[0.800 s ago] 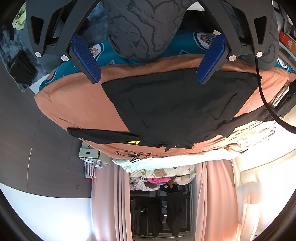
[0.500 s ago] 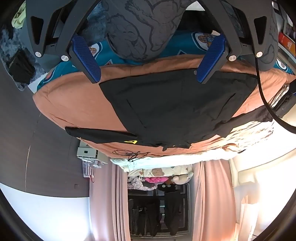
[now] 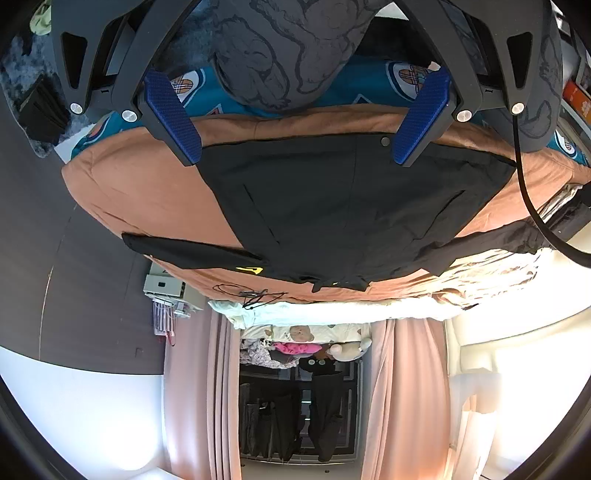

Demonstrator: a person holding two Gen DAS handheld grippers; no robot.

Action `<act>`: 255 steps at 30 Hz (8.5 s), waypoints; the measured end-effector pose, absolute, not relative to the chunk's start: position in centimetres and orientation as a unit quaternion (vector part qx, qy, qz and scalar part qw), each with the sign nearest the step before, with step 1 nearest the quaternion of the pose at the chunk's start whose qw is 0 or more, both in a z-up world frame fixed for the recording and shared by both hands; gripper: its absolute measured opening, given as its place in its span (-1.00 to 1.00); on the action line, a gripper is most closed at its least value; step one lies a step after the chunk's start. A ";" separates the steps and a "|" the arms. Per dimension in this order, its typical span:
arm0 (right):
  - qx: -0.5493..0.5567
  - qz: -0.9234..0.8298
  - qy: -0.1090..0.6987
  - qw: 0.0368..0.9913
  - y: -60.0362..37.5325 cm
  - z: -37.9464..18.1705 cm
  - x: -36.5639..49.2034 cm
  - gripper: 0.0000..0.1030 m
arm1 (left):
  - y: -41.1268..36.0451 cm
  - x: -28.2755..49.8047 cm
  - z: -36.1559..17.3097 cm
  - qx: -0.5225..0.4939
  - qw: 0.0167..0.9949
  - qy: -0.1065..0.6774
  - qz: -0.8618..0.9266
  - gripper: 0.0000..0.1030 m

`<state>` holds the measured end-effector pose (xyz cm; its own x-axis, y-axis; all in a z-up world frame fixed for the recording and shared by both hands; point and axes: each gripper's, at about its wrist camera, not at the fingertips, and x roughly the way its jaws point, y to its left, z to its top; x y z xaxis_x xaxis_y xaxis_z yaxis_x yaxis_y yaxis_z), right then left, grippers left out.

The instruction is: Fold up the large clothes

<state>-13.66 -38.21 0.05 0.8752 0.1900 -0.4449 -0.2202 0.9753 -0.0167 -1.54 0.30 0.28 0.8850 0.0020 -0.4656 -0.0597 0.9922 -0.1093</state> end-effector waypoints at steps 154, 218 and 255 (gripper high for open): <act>0.053 0.338 0.457 0.821 -4.8 -4.8 47.4 -0.33 | 38.3 31.0 3.1 -0.203 0.902 0.236 0.300 -1.00; 0.153 0.243 0.421 0.860 -15.3 -2.3 50.8 0.54 | 12.4 48.1 -0.2 -0.136 0.891 0.427 -0.068 0.44; -0.095 0.217 0.457 0.857 2.4 -8.1 59.2 -0.33 | 23.0 41.8 -10.1 -0.174 0.872 0.453 0.069 0.35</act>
